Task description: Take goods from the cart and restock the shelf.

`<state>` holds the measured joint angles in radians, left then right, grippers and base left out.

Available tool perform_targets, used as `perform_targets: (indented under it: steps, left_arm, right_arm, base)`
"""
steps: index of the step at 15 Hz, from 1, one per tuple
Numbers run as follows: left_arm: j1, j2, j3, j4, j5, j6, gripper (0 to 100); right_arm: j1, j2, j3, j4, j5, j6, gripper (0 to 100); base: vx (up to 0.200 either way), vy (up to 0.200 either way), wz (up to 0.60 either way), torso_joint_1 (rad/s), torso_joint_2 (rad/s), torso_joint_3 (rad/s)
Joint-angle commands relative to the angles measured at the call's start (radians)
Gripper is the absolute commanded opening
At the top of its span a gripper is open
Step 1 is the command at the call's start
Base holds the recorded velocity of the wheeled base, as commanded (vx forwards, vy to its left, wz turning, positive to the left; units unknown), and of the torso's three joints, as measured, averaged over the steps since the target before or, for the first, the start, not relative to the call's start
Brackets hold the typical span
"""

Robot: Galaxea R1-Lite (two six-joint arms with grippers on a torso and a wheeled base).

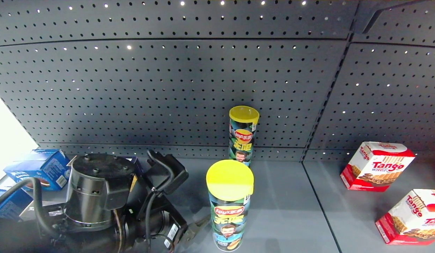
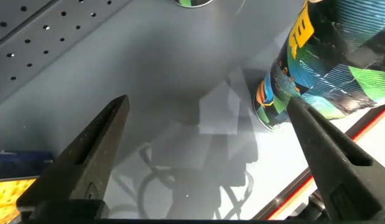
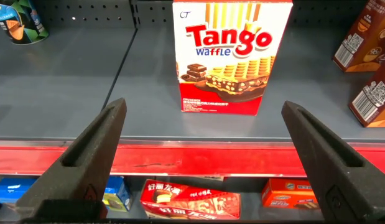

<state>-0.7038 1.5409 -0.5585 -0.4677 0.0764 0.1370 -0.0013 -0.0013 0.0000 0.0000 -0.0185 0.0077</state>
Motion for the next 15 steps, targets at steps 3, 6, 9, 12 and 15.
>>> perform_targets:
  steps: [3, 6, 9, 12, 15]
  left_arm:
    - [-0.008, 0.005, -0.012, 0.0, 0.0, 0.001, 100]
    - [-0.014, 0.01, -0.012, 0.0, 0.0, 0.001, 100]
    - [-0.017, 0.013, -0.015, 0.0, 0.0, 0.001, 100]
    - [-0.022, 0.021, -0.02, 0.0, 0.0, 0.0, 100]
    - [-0.022, 0.025, -0.021, 0.0, 0.0, 0.001, 100]
  right_arm:
    - [0.0, 0.001, 0.0, 0.0, 0.0, 0.0, 100]
    - [0.0, 0.001, 0.0, 0.0, 0.0, 0.0, 100]
    - [0.0, 0.001, 0.0, 0.0, 0.0, 0.0, 100]
    - [0.0, 0.001, 0.0, 0.0, 0.0, 0.0, 100]
    - [0.001, 0.001, 0.0, 0.0, 0.0, 0.0, 100]
  base:
    - [0.0, 0.0, 0.0, 0.0, 0.0, 0.0]
    - [0.0, 0.0, 0.0, 0.0, 0.0, 0.0]
    - [0.0, 0.0, 0.0, 0.0, 0.0, 0.0]
    - [0.0, 0.0, 0.0, 0.0, 0.0, 0.0]
    - [0.0, 0.0, 0.0, 0.0, 0.0, 0.0]
